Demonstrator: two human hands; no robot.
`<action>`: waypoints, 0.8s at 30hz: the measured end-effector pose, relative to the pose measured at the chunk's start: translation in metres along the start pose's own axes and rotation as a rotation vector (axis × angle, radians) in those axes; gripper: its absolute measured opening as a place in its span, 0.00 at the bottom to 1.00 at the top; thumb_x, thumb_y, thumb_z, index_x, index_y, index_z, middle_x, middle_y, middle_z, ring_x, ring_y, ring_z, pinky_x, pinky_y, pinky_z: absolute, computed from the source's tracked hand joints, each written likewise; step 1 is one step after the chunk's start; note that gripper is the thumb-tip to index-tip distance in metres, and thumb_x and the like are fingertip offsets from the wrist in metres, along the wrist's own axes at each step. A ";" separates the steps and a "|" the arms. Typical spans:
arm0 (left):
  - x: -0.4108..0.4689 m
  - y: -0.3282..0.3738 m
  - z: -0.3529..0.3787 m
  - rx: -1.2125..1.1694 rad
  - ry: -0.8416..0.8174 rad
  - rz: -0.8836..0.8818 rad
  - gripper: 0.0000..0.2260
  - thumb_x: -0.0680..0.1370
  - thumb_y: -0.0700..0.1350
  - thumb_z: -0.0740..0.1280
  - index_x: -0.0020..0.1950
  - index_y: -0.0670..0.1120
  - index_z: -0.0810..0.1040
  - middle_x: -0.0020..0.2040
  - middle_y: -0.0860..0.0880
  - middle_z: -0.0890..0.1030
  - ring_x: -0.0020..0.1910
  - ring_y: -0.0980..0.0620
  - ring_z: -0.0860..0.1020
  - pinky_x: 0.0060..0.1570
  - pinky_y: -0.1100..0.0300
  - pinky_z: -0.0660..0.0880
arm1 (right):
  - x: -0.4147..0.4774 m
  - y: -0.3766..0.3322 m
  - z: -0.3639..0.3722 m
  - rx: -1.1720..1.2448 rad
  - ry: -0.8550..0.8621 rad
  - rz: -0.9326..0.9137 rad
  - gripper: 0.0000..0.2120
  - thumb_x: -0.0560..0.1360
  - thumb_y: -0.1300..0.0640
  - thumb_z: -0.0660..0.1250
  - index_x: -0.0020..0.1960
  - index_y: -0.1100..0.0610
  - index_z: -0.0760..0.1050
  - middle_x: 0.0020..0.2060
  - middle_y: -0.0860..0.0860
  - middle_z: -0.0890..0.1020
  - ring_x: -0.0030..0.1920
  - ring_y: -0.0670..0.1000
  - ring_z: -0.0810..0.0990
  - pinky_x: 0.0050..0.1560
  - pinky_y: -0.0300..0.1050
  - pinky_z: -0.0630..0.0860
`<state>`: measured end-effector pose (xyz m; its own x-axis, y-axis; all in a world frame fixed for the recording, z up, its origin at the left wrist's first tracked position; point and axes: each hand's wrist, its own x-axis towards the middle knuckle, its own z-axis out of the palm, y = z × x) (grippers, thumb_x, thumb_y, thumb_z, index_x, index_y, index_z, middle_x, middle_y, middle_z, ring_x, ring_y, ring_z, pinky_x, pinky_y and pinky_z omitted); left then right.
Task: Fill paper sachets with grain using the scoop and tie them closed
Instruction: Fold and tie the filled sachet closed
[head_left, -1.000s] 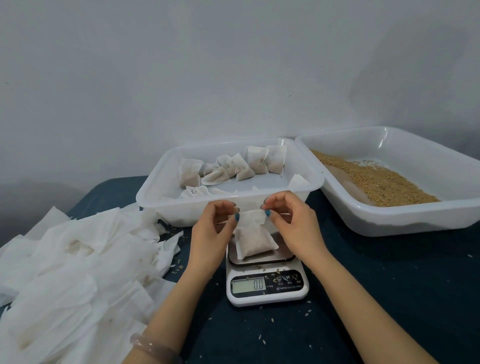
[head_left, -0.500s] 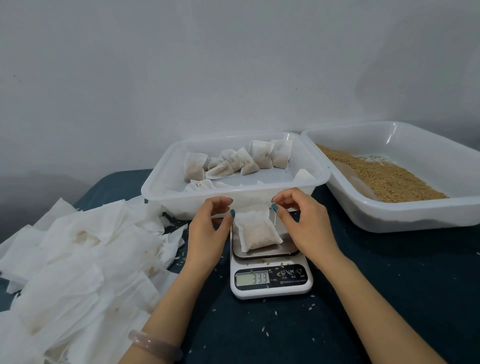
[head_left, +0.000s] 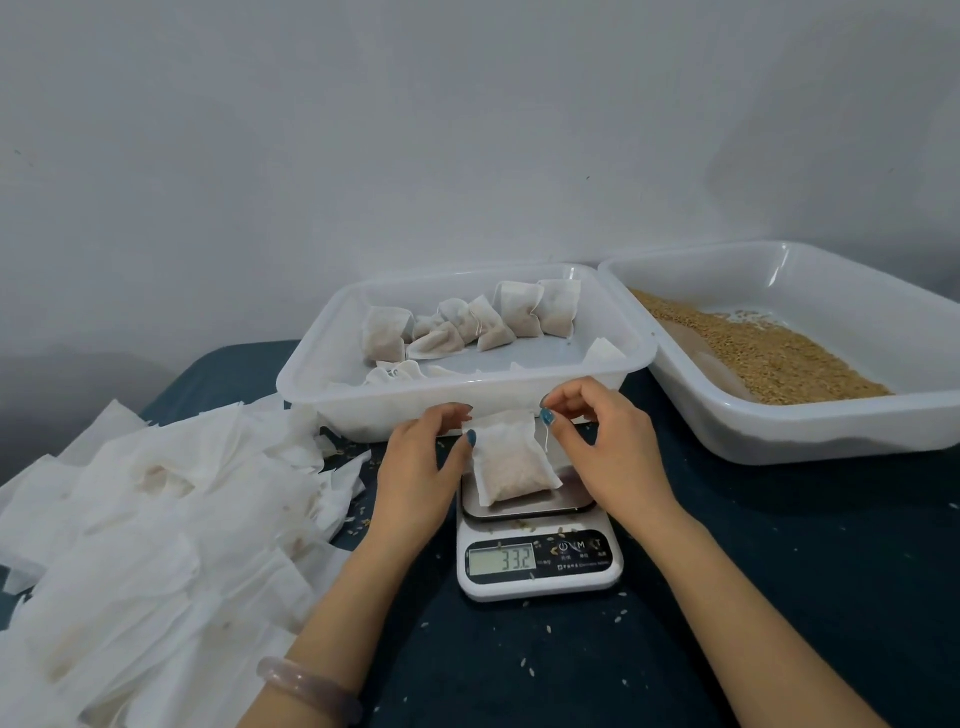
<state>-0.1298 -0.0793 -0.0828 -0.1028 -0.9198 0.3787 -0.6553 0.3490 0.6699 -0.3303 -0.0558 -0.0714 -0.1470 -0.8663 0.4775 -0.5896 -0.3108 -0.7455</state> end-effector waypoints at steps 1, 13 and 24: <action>0.002 0.001 0.001 0.000 -0.002 -0.008 0.13 0.81 0.47 0.66 0.66 0.51 0.76 0.58 0.55 0.79 0.61 0.55 0.73 0.59 0.59 0.71 | 0.000 0.000 0.000 -0.004 -0.005 0.003 0.11 0.76 0.58 0.71 0.47 0.41 0.76 0.44 0.39 0.81 0.49 0.38 0.78 0.49 0.33 0.72; 0.021 0.010 0.007 0.150 -0.049 0.116 0.07 0.79 0.49 0.67 0.55 0.51 0.80 0.53 0.54 0.79 0.55 0.52 0.72 0.53 0.59 0.68 | -0.002 -0.004 0.002 -0.056 -0.053 -0.010 0.10 0.75 0.56 0.71 0.47 0.40 0.75 0.43 0.37 0.79 0.49 0.37 0.76 0.48 0.32 0.69; 0.014 0.015 -0.003 -0.161 -0.035 0.148 0.05 0.76 0.44 0.72 0.45 0.55 0.80 0.46 0.58 0.80 0.48 0.57 0.76 0.46 0.59 0.74 | -0.006 -0.008 0.004 -0.032 -0.080 0.012 0.20 0.72 0.47 0.72 0.61 0.43 0.70 0.52 0.36 0.76 0.55 0.37 0.71 0.52 0.31 0.66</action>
<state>-0.1386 -0.0862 -0.0658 -0.2170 -0.8610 0.4600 -0.5032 0.5024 0.7031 -0.3220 -0.0500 -0.0699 -0.0914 -0.8986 0.4291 -0.6133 -0.2887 -0.7352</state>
